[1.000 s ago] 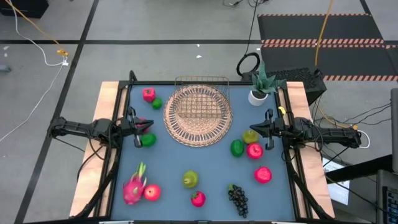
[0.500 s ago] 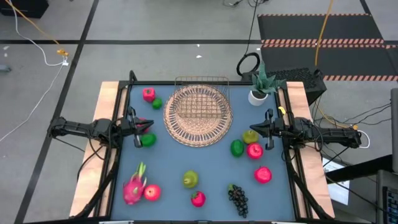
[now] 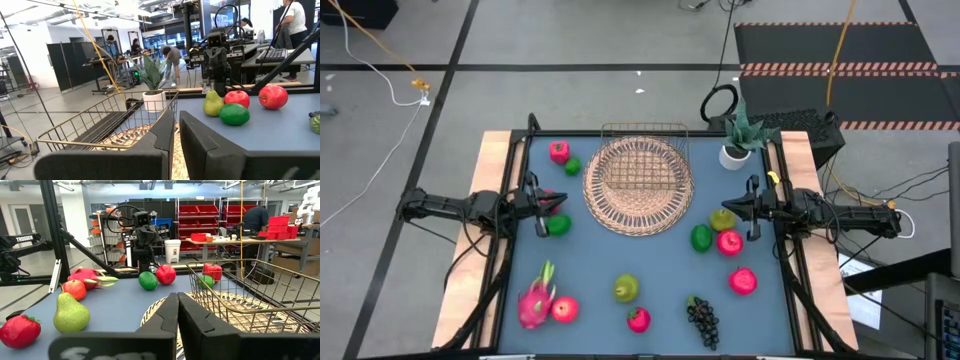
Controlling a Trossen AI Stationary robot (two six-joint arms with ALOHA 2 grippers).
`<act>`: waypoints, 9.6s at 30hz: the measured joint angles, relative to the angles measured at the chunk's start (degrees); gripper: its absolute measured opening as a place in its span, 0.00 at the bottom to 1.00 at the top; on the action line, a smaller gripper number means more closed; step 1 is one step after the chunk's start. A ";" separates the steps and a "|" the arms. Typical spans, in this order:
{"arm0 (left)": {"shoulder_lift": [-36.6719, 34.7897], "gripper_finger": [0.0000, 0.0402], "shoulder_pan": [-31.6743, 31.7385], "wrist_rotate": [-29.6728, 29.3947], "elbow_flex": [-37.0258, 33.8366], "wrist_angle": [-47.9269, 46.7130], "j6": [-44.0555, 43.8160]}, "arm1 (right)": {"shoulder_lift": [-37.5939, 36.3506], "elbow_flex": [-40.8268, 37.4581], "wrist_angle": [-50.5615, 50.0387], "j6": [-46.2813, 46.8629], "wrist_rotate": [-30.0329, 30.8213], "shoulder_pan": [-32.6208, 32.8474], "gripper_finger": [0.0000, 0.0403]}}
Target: Build produce basket
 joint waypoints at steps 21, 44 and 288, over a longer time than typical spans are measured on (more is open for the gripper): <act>-0.02 0.08 0.00 -0.01 0.00 0.00 -0.02 | -0.01 0.01 0.01 0.01 0.00 0.00 0.00; -0.04 0.08 0.45 -5.00 0.07 10.02 7.38 | 1.93 -0.01 8.68 12.08 1.93 0.00 0.00; 79.52 0.87 58.21 22.44 50.15 -41.57 -10.54 | 44.84 1.91 43.20 28.28 2.88 -9.60 0.86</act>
